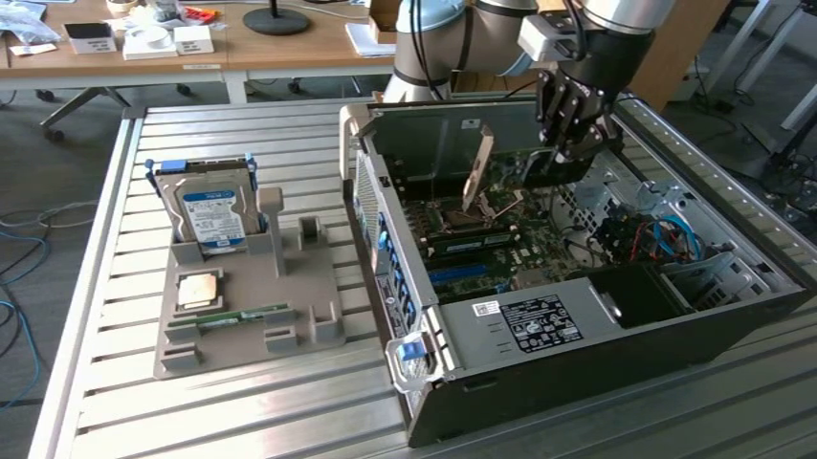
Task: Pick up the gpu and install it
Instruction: 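Insert the gpu into the slot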
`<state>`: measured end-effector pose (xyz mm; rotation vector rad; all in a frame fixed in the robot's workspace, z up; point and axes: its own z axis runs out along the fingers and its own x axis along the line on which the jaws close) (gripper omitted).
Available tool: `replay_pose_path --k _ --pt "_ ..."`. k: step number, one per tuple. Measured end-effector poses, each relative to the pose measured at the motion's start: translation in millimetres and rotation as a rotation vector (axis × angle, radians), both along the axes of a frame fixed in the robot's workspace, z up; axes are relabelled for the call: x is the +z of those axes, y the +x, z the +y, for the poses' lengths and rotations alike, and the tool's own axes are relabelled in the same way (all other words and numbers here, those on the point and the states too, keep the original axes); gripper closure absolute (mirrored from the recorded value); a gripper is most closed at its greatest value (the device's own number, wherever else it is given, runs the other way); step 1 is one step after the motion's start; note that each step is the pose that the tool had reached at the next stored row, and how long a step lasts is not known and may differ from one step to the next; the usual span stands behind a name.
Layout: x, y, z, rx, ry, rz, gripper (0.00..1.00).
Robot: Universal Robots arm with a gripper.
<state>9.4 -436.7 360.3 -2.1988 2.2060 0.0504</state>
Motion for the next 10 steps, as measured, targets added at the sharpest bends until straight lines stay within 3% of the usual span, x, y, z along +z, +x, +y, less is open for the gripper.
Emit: replay_pose_path --k 10 --pt "-1.9 0.0 0.0 0.0 0.0 0.0001 0.73"
